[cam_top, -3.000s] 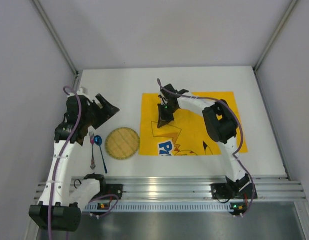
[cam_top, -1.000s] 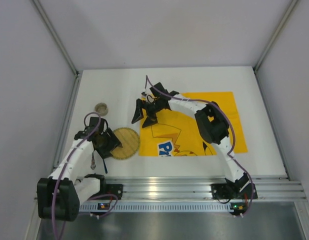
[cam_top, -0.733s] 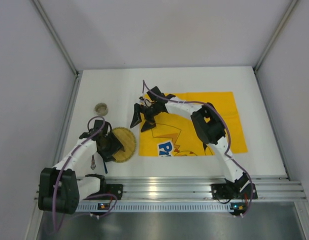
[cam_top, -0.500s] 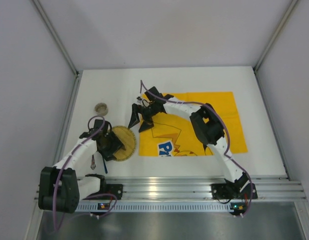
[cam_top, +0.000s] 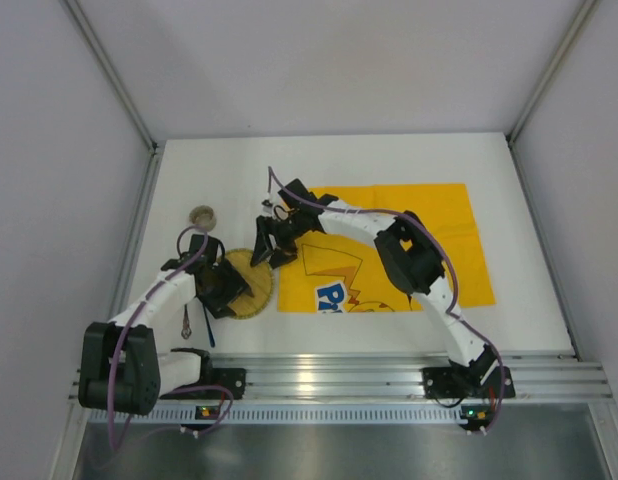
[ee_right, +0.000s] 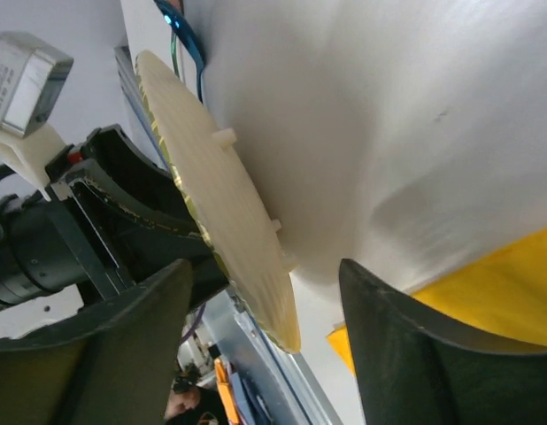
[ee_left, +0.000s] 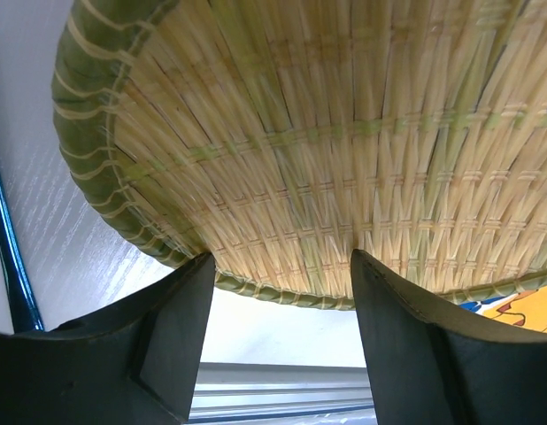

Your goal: Set the dinner table for one person

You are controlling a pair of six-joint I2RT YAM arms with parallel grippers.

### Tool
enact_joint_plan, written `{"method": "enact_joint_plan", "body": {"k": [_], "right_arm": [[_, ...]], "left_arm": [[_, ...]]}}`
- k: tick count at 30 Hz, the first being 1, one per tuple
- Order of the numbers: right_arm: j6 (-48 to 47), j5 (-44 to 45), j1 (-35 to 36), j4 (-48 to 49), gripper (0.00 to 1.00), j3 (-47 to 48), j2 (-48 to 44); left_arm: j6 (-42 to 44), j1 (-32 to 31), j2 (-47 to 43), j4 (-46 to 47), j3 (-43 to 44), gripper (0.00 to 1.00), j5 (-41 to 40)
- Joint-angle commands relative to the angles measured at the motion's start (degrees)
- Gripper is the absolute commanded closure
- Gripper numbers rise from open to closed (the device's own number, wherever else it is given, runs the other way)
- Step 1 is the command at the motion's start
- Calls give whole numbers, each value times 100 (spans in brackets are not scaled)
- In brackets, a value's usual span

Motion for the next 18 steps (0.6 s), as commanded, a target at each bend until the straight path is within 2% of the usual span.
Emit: {"method": "enact_joint_plan", "body": {"k": [1,5,6,10,15,18], "right_arm": [[-74,0,435,-39,36,345,139],[-91,114,480,-152,67,327,254],[-135,141,480,-179,78,327,263],[-214,273,532,-276,100,345,316],[-364,352,533,-355,100,450,219],[-408,378,471,-381,100,485,35]], "left_arm": [[164,-13,218,406,-219,31,-386],[208,-22,121,415,-219,31,-360],[217,-22,69,397,-210,31,-368],[252,-13,-72,283,-131,31,-386],[287,-13,-212,-164,536,30,-184],[313,-13,-423,-779,1519,27,-166]]}}
